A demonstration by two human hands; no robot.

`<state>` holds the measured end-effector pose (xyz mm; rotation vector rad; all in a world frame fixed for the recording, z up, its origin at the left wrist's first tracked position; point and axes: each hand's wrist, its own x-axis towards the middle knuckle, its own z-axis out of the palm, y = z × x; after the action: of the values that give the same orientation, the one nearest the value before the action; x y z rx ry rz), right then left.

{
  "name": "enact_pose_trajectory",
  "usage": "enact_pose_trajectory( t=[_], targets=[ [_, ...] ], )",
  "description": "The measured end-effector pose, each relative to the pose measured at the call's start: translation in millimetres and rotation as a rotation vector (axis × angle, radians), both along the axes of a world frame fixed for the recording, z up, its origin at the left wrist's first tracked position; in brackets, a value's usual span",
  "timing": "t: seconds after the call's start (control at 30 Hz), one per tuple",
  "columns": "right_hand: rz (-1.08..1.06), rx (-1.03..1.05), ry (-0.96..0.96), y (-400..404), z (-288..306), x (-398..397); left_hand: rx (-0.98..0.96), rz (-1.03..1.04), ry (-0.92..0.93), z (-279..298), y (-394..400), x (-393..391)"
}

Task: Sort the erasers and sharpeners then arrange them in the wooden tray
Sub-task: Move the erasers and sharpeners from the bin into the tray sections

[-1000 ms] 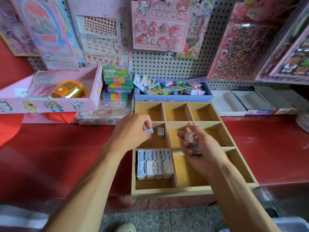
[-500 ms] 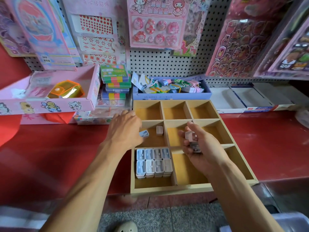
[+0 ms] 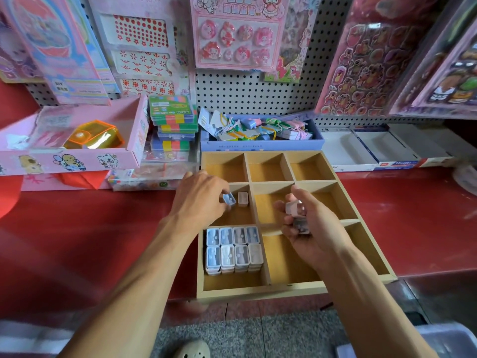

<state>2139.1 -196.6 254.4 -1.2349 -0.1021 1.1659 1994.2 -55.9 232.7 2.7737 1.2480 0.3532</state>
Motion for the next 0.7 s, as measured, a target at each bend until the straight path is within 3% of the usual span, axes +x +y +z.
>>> enact_pose_trajectory(
  t=[0.4,0.53,0.7],
  targets=[
    [-0.029,-0.071,-0.025,10.5,-2.4,-3.5,-0.149,-0.065,-0.206,3.6,-1.1,5.5],
    [-0.02,-0.057,-0.015,13.8,-2.7,-8.3,-0.463,-0.128,-0.574,23.2,-24.3,12.5],
    [-0.005,-0.039,-0.05,16.7,-2.2,-14.8,-0.788,-0.186,-0.642,29.9,-48.7,23.0]
  ],
)
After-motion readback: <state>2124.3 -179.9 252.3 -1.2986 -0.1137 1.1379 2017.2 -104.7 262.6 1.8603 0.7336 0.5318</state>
